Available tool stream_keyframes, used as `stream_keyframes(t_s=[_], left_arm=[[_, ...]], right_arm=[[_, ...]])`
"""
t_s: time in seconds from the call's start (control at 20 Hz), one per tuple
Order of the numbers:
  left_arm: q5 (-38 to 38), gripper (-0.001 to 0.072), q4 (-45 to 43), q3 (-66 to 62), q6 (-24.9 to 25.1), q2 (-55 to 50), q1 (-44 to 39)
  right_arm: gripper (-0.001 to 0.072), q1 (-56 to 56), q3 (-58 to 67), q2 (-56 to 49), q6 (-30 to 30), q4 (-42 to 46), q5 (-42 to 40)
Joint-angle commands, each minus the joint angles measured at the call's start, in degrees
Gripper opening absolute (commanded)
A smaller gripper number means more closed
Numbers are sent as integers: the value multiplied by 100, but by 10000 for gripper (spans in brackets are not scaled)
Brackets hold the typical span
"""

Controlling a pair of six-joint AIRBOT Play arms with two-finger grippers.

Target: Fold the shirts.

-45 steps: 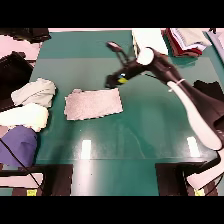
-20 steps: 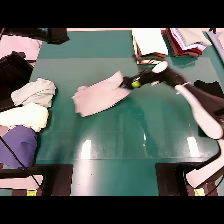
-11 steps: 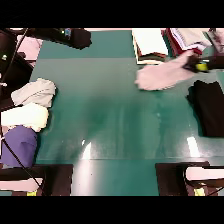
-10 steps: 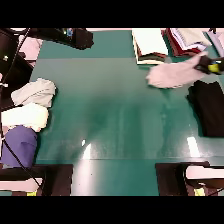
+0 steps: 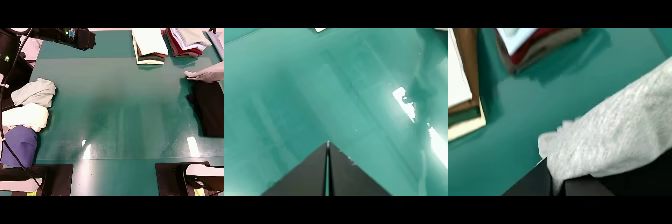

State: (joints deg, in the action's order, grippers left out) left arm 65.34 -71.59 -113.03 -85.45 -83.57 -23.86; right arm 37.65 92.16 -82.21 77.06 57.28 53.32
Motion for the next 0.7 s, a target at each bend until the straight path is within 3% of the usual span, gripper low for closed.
stream_keyframes(t_s=[0.0,0.2,0.5,0.65], left_arm=[[122,20,0,2,-4,-2,-4],[205,20,0,2,-4,0,-4],[350,20,-2,2,0,0,-4],[374,20,-2,2,4,0,-4]], right_arm=[[13,72,455,7,-22,-7,-256],[13,72,636,55,-17,92,74],[13,151,597,376,90,1497,1375],[13,358,-155,841,160,1703,1700]])
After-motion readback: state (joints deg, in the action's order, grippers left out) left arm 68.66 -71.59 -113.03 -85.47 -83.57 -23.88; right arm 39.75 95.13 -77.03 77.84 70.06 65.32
